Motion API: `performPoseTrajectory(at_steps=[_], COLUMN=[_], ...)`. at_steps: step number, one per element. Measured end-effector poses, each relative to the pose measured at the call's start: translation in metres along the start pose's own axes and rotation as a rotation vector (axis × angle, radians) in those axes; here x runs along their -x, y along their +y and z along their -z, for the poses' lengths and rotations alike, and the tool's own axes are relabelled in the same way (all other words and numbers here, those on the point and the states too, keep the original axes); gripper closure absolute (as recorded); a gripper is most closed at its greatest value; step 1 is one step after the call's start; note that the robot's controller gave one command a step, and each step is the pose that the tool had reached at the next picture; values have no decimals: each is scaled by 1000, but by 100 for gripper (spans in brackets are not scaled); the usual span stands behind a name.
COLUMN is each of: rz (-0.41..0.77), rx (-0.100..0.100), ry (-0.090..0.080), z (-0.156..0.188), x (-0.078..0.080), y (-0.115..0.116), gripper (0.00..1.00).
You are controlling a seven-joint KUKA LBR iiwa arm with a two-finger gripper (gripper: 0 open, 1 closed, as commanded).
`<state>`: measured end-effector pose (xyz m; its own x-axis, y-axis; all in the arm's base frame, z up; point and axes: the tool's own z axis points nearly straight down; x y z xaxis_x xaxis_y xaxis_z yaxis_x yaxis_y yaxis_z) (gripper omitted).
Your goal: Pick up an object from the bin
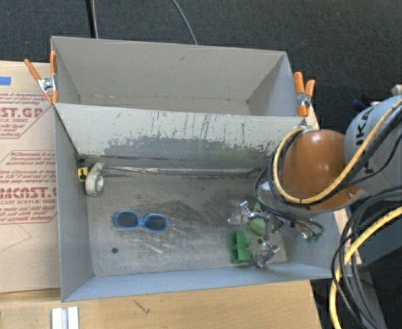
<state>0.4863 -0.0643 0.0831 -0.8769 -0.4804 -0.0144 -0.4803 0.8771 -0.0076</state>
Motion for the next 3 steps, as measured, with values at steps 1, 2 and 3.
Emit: performPoseTrajectory(at_steps=[1,2,3], rz=[0,291,512], rx=[5,5,10], ry=[8,8,10], z=[-1,105,140], x=[-2,-2,-21], y=[2,-38,-50], gripper=[100,100,100])
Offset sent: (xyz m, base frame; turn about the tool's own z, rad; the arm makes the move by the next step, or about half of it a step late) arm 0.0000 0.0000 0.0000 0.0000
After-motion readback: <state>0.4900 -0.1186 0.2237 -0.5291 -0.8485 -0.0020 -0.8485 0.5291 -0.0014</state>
